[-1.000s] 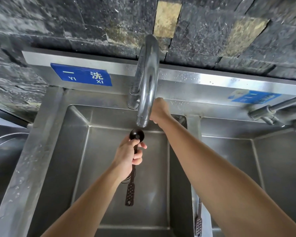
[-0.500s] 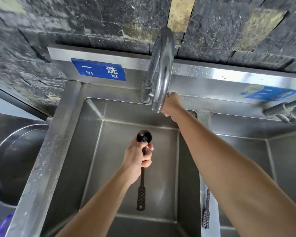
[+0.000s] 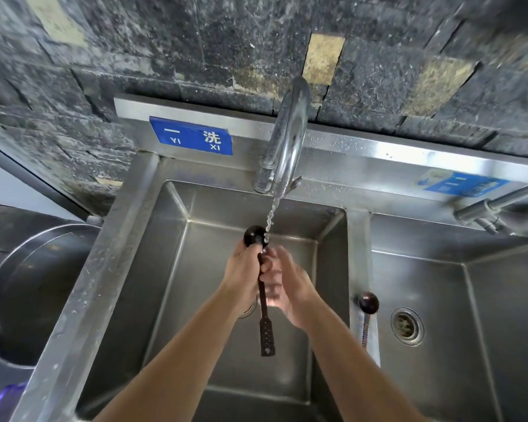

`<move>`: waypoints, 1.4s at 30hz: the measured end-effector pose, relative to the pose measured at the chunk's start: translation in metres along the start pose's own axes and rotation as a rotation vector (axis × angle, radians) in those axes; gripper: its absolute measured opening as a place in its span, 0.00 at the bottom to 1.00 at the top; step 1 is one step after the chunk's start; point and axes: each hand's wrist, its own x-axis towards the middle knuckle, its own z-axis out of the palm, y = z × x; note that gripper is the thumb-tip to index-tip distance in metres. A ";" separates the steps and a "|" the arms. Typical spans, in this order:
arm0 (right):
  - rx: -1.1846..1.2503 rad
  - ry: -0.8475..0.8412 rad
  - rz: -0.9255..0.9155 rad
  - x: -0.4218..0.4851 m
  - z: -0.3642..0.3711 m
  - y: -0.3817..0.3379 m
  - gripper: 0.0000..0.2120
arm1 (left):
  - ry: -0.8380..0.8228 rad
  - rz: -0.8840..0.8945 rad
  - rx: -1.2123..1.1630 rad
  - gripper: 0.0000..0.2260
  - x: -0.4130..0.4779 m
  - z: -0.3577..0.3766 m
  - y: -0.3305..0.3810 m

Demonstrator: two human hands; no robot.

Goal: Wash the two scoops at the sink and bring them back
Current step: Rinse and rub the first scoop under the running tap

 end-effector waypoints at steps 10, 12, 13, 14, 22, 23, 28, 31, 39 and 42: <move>-0.731 0.261 -0.320 -0.060 -0.035 0.028 0.28 | -0.134 0.354 0.708 0.10 -0.001 -0.014 0.029; -0.802 0.230 -0.318 -0.066 -0.050 0.014 0.27 | -0.178 0.422 0.897 0.13 -0.005 -0.025 0.032; -0.787 0.212 -0.320 -0.066 -0.049 0.011 0.28 | -0.188 0.375 0.795 0.15 -0.009 -0.024 0.029; -0.746 0.188 -0.315 -0.067 -0.044 0.010 0.28 | -0.198 0.305 0.613 0.16 -0.013 -0.020 0.023; -0.769 0.250 -0.347 -0.084 -0.045 0.018 0.27 | -0.315 0.104 0.408 0.06 -0.026 -0.014 0.032; -0.745 0.254 -0.378 -0.083 -0.039 0.016 0.27 | -0.286 0.132 0.291 0.08 -0.030 -0.007 0.031; -0.763 0.284 -0.366 -0.087 -0.037 0.025 0.28 | -0.339 0.102 0.581 0.07 -0.036 -0.005 0.048; -0.815 0.337 -0.405 -0.089 -0.039 0.016 0.28 | -0.356 0.133 0.477 0.09 -0.032 -0.010 0.055; -0.790 0.307 -0.377 -0.088 -0.035 0.018 0.27 | -0.466 0.057 0.461 0.11 -0.025 -0.014 0.061; -0.728 0.304 -0.437 -0.081 -0.021 0.009 0.28 | -0.350 0.140 0.160 0.10 -0.031 0.004 0.051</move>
